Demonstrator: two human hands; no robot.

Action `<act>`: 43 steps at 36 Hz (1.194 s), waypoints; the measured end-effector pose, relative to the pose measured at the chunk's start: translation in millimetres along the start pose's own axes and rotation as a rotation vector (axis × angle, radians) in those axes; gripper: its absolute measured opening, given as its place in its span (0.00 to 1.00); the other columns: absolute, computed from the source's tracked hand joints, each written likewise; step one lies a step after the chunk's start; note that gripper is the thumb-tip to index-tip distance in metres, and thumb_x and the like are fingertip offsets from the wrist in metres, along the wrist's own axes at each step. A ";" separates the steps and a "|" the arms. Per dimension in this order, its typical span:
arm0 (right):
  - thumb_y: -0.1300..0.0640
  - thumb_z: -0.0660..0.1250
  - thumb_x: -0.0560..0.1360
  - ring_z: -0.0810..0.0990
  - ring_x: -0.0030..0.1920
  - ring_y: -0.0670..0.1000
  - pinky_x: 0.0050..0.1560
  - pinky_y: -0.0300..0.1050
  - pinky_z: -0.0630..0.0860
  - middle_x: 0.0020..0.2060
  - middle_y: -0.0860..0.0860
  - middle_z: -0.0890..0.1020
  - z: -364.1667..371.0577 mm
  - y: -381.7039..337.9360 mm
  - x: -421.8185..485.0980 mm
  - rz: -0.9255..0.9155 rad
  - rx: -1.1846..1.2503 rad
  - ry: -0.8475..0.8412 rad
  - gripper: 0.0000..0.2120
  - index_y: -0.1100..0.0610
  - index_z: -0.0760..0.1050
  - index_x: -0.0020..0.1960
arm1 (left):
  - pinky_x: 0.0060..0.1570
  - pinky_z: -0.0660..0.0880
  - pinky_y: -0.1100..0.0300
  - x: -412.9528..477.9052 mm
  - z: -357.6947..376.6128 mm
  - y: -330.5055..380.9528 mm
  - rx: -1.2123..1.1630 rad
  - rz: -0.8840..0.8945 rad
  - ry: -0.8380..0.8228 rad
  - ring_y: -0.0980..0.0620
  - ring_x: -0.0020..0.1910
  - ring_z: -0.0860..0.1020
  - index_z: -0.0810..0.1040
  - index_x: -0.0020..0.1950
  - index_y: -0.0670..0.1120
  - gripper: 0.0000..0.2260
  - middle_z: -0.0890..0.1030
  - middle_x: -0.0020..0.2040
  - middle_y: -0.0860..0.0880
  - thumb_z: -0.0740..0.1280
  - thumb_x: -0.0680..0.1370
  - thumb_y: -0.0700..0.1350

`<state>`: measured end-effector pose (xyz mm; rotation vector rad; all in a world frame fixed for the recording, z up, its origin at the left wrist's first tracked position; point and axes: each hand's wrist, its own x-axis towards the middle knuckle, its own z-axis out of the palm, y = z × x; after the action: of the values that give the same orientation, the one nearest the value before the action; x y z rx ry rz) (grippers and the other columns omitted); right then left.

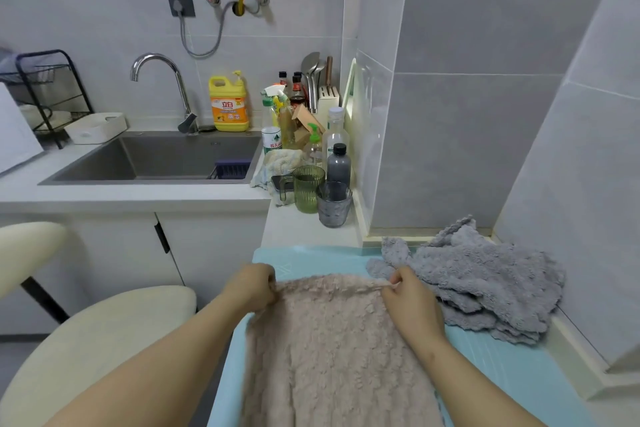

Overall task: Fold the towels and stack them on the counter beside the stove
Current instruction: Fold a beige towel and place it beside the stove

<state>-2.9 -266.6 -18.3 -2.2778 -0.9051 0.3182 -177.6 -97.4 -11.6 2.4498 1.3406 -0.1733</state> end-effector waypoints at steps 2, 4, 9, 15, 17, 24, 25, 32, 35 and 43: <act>0.59 0.58 0.76 0.72 0.35 0.50 0.33 0.43 0.65 0.37 0.49 0.78 -1.7 -3.4 0.7 -0.013 0.023 0.012 0.03 0.54 0.70 0.49 | 0.36 0.68 0.59 0.1 -2.1 1.7 -0.054 0.002 0.128 0.46 0.42 0.68 0.69 0.48 0.47 0.05 0.69 0.50 0.46 0.58 0.78 0.38; 0.60 0.58 0.78 0.76 0.43 0.51 0.41 0.43 0.71 0.50 0.51 0.80 -2.8 -6.3 0.2 -0.025 0.061 -0.023 0.11 0.53 0.70 0.59 | 0.41 0.70 0.57 -0.8 0.8 1.2 -0.092 0.022 0.251 0.45 0.45 0.69 0.69 0.62 0.48 0.15 0.66 0.59 0.44 0.57 0.78 0.36; 0.59 0.59 0.77 0.73 0.62 0.52 0.52 0.42 0.69 0.65 0.52 0.72 0.8 0.2 -15.2 -0.116 0.004 -0.153 0.26 0.50 0.58 0.74 | 0.40 0.68 0.60 -10.5 22.1 0.4 -0.116 0.118 0.262 0.47 0.54 0.71 0.60 0.73 0.53 0.26 0.61 0.70 0.46 0.57 0.77 0.34; 0.57 0.58 0.77 0.72 0.48 0.47 0.49 0.42 0.72 0.40 0.43 0.70 18.7 29.6 -53.9 -0.224 -0.202 -0.210 0.05 0.49 0.70 0.48 | 0.55 0.70 0.63 -50.3 57.9 -5.2 -0.011 0.368 -0.012 0.52 0.54 0.73 0.74 0.62 0.50 0.14 0.71 0.60 0.51 0.58 0.78 0.40; 0.56 0.58 0.76 0.71 0.47 0.46 0.48 0.41 0.71 0.38 0.41 0.69 23.6 42.4 -66.0 -0.246 -0.252 -0.215 0.04 0.48 0.68 0.44 | 0.57 0.68 0.64 -60.9 66.7 -9.3 -0.006 0.413 -0.016 0.53 0.58 0.72 0.74 0.62 0.50 0.13 0.72 0.62 0.51 0.59 0.79 0.44; 0.45 0.61 0.75 0.69 0.51 0.43 0.52 0.30 0.65 0.44 0.39 0.71 20.3 69.4 -98.8 -0.303 -0.165 -0.240 0.05 0.45 0.69 0.47 | 0.37 0.67 0.68 -95.1 90.4 -19.0 0.044 0.504 0.285 0.53 0.43 0.78 0.82 0.45 0.56 0.08 0.79 0.42 0.56 0.73 0.68 0.45; 0.36 0.60 0.71 0.67 0.53 0.40 0.54 0.26 0.63 0.46 0.37 0.70 17.8 71.7 -103.4 -0.289 -0.141 -0.282 0.15 0.45 0.70 0.50 | 0.39 0.68 0.66 -99.8 92.4 -17.9 0.019 0.515 0.257 0.53 0.46 0.78 0.82 0.48 0.54 0.08 0.80 0.45 0.55 0.69 0.72 0.44; 0.21 0.60 0.51 0.46 0.72 0.41 0.72 0.38 0.44 0.68 0.35 0.47 0.8 82.1 -126.9 -0.349 -0.285 -0.558 0.57 0.44 0.51 0.74 | 0.59 0.67 0.64 -119.0 84.2 -17.2 0.086 0.464 -0.041 0.57 0.62 0.69 0.68 0.68 0.55 0.36 0.68 0.63 0.57 0.58 0.67 0.73; 0.37 0.70 0.65 0.44 0.75 0.44 0.73 0.40 0.44 0.74 0.40 0.46 -1.3 81.0 -130.1 -0.352 -0.304 -0.535 0.45 0.44 0.50 0.75 | 0.63 0.67 0.61 -128.8 86.3 -19.4 0.130 0.479 -0.120 0.55 0.64 0.67 0.64 0.70 0.52 0.39 0.62 0.66 0.54 0.65 0.66 0.70; 0.47 0.62 0.73 0.49 0.74 0.41 0.70 0.33 0.44 0.75 0.40 0.51 2.0 83.7 -129.5 -0.342 -0.262 -0.488 0.30 0.43 0.57 0.73 | 0.62 0.68 0.57 -136.6 86.8 -12.9 0.293 0.489 -0.174 0.46 0.62 0.67 0.60 0.71 0.45 0.40 0.60 0.67 0.47 0.72 0.66 0.59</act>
<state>-54.8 -399.6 -76.8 -2.2567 -1.6452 0.6488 -258.2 -230.0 -59.3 2.8405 0.6531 -0.4728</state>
